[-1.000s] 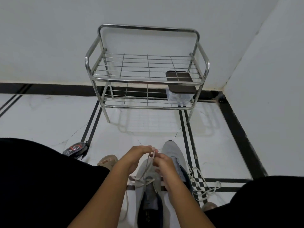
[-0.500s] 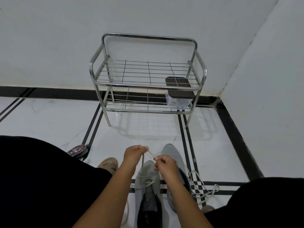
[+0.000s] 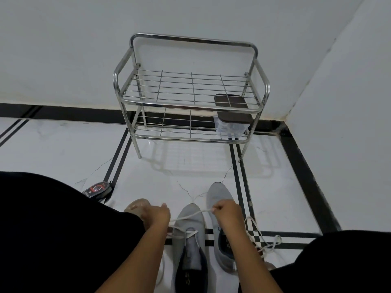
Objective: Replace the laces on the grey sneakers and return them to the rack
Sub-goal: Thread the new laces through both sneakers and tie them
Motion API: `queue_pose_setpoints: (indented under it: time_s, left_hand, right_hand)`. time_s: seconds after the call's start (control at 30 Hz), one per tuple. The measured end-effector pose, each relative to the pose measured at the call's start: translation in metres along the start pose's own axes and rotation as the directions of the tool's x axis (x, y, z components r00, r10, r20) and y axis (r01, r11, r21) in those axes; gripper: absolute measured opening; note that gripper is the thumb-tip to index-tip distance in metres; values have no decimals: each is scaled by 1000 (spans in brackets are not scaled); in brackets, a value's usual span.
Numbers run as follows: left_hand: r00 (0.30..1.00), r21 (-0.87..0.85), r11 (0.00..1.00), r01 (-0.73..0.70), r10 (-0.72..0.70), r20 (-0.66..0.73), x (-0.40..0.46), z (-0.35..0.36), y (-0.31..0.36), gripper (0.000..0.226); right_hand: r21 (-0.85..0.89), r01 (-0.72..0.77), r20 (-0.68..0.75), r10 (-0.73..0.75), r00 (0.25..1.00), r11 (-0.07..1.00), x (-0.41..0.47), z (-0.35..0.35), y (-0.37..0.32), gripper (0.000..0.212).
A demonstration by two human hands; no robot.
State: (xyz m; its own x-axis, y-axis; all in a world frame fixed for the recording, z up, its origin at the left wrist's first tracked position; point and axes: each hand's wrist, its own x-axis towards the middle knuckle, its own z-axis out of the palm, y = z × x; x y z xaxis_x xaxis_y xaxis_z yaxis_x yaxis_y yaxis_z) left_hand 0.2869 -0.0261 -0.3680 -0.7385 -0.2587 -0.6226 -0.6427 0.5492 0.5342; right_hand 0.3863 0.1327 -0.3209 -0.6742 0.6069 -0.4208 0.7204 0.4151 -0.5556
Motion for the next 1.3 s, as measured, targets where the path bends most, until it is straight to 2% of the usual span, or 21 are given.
queue_pose_setpoints:
  time_s: [0.03,0.1,0.17,0.23,0.27,0.33,0.4,0.5,0.6,0.73,0.9,0.97,1.0,1.07,1.13,1.2,1.3]
  left_hand:
    - [988,59,988,-141,137,78,-9,4,4,54]
    - [862,100,904,-416,356,361,-15,16,10,39]
    - [730,-1,895,-445,363,579,-21,19,12,31]
    - [653,-57,898,-437,360,667,-23,19,9,23]
    - [642,-69,896,-439,367,673,-22,19,6,19]
    - [663,-75,895,-440,380,645,-17,19,3,14]
    - [710,-43,893,-447,384,591,-10,19,2,14]
    - [685,-42,875,-482,407,605,-8,22,2,16]
    - [646,-105,868,-486,437,625,-10,26,1,17]
    - [662,-153,869,-470,462,590,-7,30,0,23]
    - [655,-150,865,-479,466,595,-8,34,2,18]
    - [684,-120,869,-479,456,569,-7,37,1,18]
    - [712,-84,876,-475,439,548,-6,36,1,17]
    - [767,48,880,-473,385,513,-5,36,-3,21]
    - [805,221,848,-481,328,495,-4,37,-11,32]
    - [833,367,803,-470,267,485,-7,37,-23,34]
    - [889,517,756,-402,189,416,-13,41,-44,29]
  right_hand:
    - [56,15,34,-17,999,998,-3,3,-5,10]
    - [135,14,100,-28,995,991,-5,11,-11,16]
    - [200,-15,143,-14,990,980,-4,13,-13,12]
    - [286,-77,174,27,984,955,1,11,-11,5]
    - [322,-114,193,53,980,940,3,9,-9,9]
    - [340,-173,195,111,974,924,6,5,-7,15]
    - [256,-152,105,129,986,955,7,4,-3,16]
    - [172,-85,26,82,996,981,5,6,-1,17]
    - [239,-94,63,81,995,967,4,11,-5,16]
    - [336,-131,69,114,991,933,10,16,-5,17]
    - [448,-150,59,139,989,881,14,22,4,16]
    - [482,-160,7,179,984,861,15,26,9,14]
    - [454,-167,-28,201,979,875,16,28,11,13]
    - [255,-167,-25,179,983,952,18,36,20,18]
    - [12,-147,146,144,979,989,15,50,26,22]
    - [-162,-84,330,134,934,983,2,67,32,20]
    - [-223,-24,352,104,930,975,-9,82,46,9]
